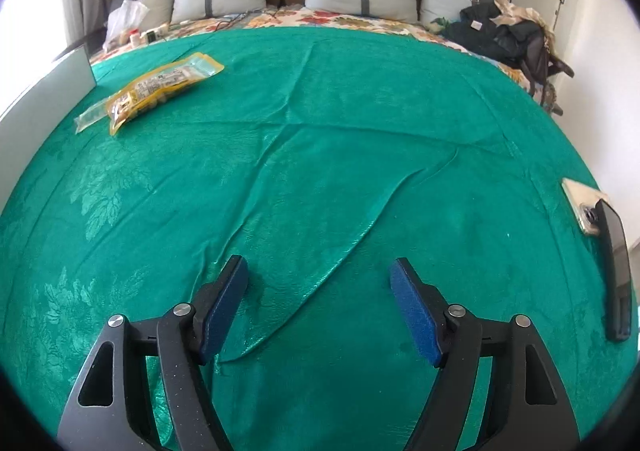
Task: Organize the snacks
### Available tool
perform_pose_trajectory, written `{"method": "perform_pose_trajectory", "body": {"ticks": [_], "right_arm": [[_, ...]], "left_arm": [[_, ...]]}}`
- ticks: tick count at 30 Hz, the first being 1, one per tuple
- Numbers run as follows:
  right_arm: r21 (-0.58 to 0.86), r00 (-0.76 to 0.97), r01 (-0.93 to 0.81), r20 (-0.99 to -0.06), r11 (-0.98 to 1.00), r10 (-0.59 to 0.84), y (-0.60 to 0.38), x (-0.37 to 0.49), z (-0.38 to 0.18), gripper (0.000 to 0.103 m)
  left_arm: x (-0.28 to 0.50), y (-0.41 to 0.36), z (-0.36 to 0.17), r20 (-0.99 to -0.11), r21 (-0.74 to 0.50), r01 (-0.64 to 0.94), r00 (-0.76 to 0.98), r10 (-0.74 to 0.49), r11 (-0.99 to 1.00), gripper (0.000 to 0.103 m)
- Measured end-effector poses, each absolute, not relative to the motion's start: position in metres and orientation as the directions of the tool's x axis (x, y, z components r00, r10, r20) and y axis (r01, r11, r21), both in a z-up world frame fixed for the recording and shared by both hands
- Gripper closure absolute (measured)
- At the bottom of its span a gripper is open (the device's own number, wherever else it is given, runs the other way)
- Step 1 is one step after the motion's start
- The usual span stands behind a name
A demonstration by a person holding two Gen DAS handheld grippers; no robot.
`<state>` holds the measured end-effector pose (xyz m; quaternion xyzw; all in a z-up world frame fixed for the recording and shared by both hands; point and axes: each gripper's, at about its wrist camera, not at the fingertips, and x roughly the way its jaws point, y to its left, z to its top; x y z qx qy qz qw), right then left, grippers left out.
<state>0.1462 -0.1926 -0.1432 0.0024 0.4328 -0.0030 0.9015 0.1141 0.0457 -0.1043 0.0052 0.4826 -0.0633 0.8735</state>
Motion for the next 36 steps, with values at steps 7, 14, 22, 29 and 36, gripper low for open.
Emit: {"method": "perform_pose_trajectory", "body": {"ticks": [7,14,22,29,36], "right_arm": [[0.006,0.618,0.021,-0.786,1.0,-0.008,-0.197,0.146,-0.146,0.016],[0.007,0.618,0.02,-0.786,1.0,-0.007,-0.198,0.145,-0.146,0.016],[0.011,0.616,0.02,-0.788,1.0,-0.004,-0.2,0.147,-0.147,0.013],[0.012,0.616,0.019,-0.788,1.0,-0.003,-0.201,0.147,-0.147,0.013],[0.012,0.616,0.019,-0.788,1.0,-0.002,-0.201,0.147,-0.147,0.013]], "left_arm": [[0.144,0.048,-0.129,-0.861,-0.028,0.066,0.504,-0.058,0.997,0.005],[0.141,0.054,-0.138,-0.819,-0.012,0.038,0.573,-0.032,0.999,0.0],[0.141,0.055,-0.138,-0.817,-0.012,0.039,0.575,-0.032,0.999,0.0],[0.141,0.054,-0.138,-0.817,-0.011,0.039,0.575,-0.032,0.999,0.0],[0.14,0.055,-0.138,-0.818,-0.011,0.039,0.575,-0.031,0.999,0.0]]}}
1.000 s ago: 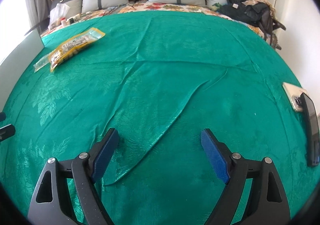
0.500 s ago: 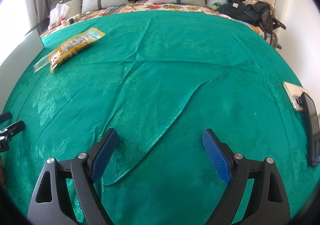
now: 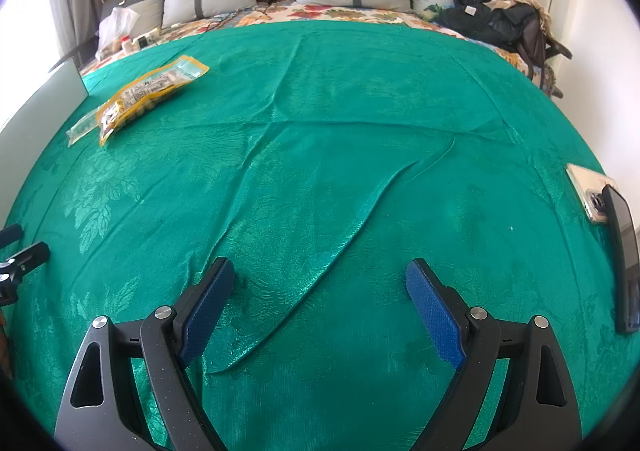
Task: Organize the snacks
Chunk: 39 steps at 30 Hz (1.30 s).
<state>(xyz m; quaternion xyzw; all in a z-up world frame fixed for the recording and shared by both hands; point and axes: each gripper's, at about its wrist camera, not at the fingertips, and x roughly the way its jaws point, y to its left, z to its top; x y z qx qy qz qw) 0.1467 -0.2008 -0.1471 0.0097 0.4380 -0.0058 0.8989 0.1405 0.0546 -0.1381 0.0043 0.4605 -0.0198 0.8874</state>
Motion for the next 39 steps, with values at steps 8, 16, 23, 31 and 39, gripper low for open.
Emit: {"method": "perform_pose_trajectory", "body": {"ticks": [8,16,23,31,39], "right_arm": [[0.013,0.616,0.019,-0.788,1.0,-0.001,-0.201,0.147,-0.147,0.013],[0.015,0.616,0.018,-0.788,1.0,0.0,-0.201,0.147,-0.147,0.013],[0.015,0.616,0.018,-0.788,1.0,0.0,-0.202,0.146,-0.147,0.012],[0.015,0.616,0.017,-0.788,1.0,0.001,-0.202,0.146,-0.147,0.012],[0.016,0.616,0.017,-0.788,1.0,0.002,-0.202,0.146,-0.146,0.012]], "left_arm": [[0.145,0.055,-0.136,-0.834,-0.009,0.064,0.55,-0.043,0.998,0.0],[0.22,0.077,-0.089,-0.843,0.014,0.067,0.538,-0.025,0.998,0.002],[0.31,0.085,-0.112,-0.907,0.196,0.149,0.403,0.122,0.969,0.016],[0.33,0.083,-0.122,-0.91,0.075,0.151,0.414,0.006,0.986,0.078],[0.237,0.1,-0.119,-0.914,-0.07,0.027,0.399,-0.075,0.997,0.083]]}}
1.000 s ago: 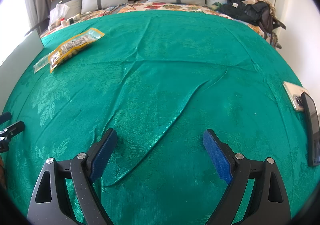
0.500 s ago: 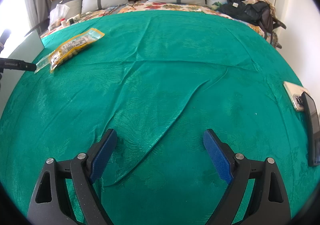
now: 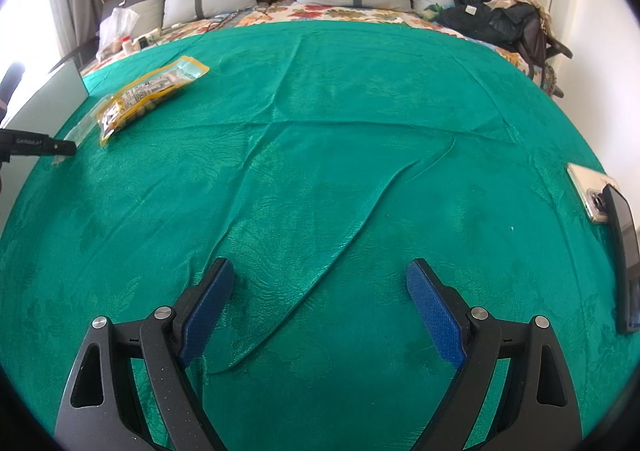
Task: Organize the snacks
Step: 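Open the left tool and hold it above the clear tube packet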
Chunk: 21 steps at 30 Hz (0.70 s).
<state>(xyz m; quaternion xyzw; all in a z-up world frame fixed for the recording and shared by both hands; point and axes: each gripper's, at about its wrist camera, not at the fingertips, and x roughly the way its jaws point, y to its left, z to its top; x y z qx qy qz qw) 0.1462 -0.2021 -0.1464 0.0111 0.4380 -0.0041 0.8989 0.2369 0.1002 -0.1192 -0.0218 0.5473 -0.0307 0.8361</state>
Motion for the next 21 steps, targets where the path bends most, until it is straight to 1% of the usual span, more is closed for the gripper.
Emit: {"method": "perform_pose_trajectory", "body": {"ticks": [2,5,6,7,9,11,14,17,21], "right_arm": [[0.016,0.616,0.017,-0.788,1.0,0.002,-0.202,0.146,-0.146,0.012],[0.017,0.616,0.017,-0.788,1.0,0.003,-0.202,0.146,-0.146,0.012],[0.017,0.616,0.017,-0.788,1.0,0.003,-0.202,0.146,-0.146,0.012],[0.017,0.616,0.017,-0.788,1.0,0.003,-0.202,0.146,-0.146,0.012],[0.017,0.616,0.017,-0.788,1.0,0.003,-0.202,0.146,-0.146,0.012],[0.018,0.616,0.016,-0.788,1.0,0.004,-0.203,0.146,-0.146,0.012],[0.018,0.616,0.016,-0.788,1.0,0.004,-0.203,0.146,-0.146,0.012],[0.018,0.616,0.016,-0.788,1.0,0.004,-0.203,0.146,-0.146,0.012],[0.018,0.616,0.016,-0.788,1.0,0.005,-0.203,0.146,-0.146,0.012]], "left_arm": [[0.205,0.101,-0.118,-0.915,-0.085,0.014,0.394,-0.084,0.996,0.083],[0.17,0.097,-0.116,-0.91,-0.058,0.0,0.41,-0.053,0.998,0.08],[0.165,0.096,-0.118,-0.908,-0.045,0.001,0.417,-0.041,0.999,0.07],[0.165,0.094,-0.119,-0.906,-0.035,0.002,0.421,-0.032,0.999,0.047],[0.169,0.094,-0.121,-0.898,-0.033,-0.014,0.44,-0.024,0.999,0.021],[0.177,0.094,-0.123,-0.884,-0.031,-0.02,0.467,-0.018,0.999,0.02],[0.19,0.1,-0.131,-0.886,-0.005,-0.065,0.462,0.026,0.998,0.02],[0.193,0.109,-0.133,-0.87,-0.003,-0.093,0.491,0.043,0.996,0.016],[0.195,0.117,-0.137,-0.86,0.007,-0.1,0.507,0.057,0.995,0.001]]}}
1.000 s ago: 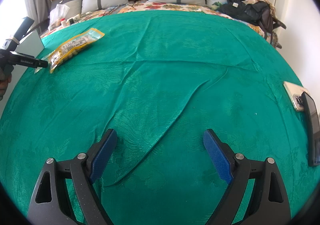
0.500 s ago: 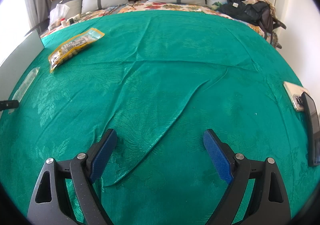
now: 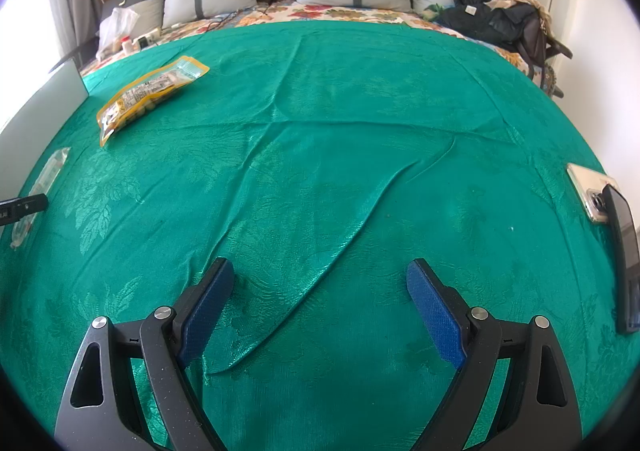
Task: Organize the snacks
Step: 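Open the left tool and hold it above the clear tube packet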
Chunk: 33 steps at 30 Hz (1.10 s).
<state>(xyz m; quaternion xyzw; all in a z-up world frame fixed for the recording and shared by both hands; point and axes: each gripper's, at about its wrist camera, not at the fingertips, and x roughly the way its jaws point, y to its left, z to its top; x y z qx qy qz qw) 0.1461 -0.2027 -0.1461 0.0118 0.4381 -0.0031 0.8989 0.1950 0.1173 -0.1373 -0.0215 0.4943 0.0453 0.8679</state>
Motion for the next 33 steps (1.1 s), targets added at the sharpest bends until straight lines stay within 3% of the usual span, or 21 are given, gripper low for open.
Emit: {"method": "perform_pose_trajectory", "body": {"ticks": [8,30,33], "right_arm": [[0.019,0.616,0.016,-0.788,1.0,0.005,-0.203,0.146,-0.146,0.012],[0.014,0.589,0.039,-0.808,0.999,-0.012,-0.2,0.15,-0.144,0.011],[0.125,0.525,0.045,-0.847,0.991,0.083,-0.185,0.17,-0.131,0.011]], "left_arm": [[0.187,0.124,-0.141,-0.818,0.002,-0.113,0.571,0.067,0.994,0.0],[0.186,0.123,-0.141,-0.817,0.001,-0.117,0.573,0.068,0.993,0.0],[0.186,0.123,-0.141,-0.817,0.0,-0.118,0.573,0.068,0.993,0.0]]}}
